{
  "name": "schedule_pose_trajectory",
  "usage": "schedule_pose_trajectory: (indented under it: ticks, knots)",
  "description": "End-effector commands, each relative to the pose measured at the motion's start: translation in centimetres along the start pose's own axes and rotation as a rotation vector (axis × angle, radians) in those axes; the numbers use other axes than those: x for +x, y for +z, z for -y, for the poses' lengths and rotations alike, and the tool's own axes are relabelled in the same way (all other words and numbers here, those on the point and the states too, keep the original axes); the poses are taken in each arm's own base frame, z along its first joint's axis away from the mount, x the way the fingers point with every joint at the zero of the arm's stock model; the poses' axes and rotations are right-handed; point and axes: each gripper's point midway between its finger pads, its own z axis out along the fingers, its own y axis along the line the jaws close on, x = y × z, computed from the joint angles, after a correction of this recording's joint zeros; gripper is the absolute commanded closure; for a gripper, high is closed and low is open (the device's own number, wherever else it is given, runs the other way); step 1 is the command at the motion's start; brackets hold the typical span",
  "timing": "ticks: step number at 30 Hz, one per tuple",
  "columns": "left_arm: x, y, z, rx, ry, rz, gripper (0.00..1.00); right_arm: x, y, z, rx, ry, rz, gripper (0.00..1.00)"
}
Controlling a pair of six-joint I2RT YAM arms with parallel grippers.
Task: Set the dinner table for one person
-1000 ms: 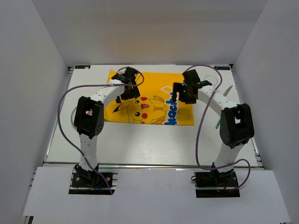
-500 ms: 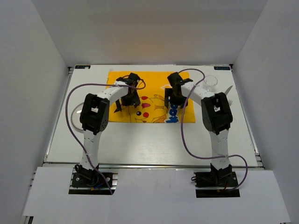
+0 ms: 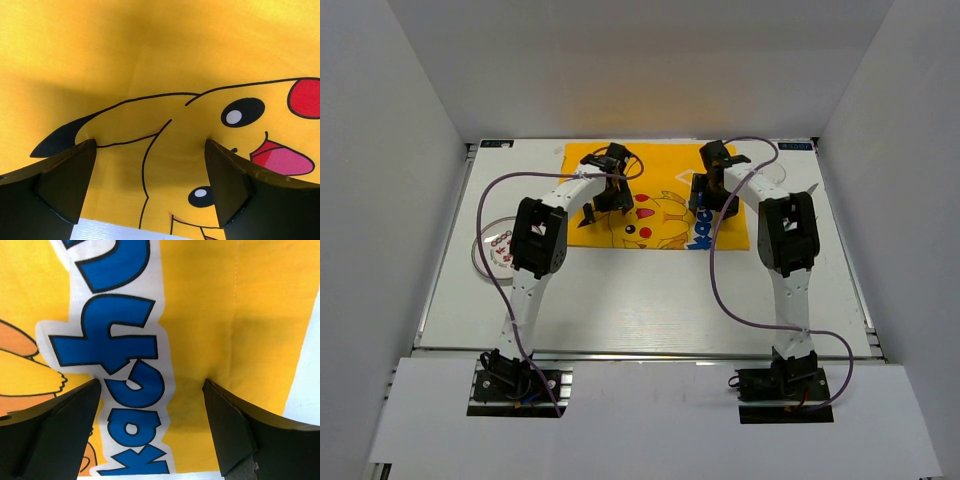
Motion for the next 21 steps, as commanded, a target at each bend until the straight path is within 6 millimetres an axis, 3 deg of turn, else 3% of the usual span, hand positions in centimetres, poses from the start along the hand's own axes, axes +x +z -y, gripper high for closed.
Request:
schedule_pose_trajectory:
  ticks: [1, 7, 21]
  knots:
    - [2.6, 2.1, -0.8, -0.022, 0.005, -0.063, 0.02, 1.7, 2.6, 1.2, 0.035, -0.041, -0.094, 0.11]
    - [3.8, 1.2, -1.6, -0.002, -0.015, -0.059, 0.02, 0.4, 2.4, 0.9, 0.005, -0.049, -0.073, 0.11]
    - [3.6, 1.0, -1.6, -0.004, -0.010, -0.057, 0.02, 0.4, 2.8, 1.0, -0.015, -0.044, -0.077, 0.11]
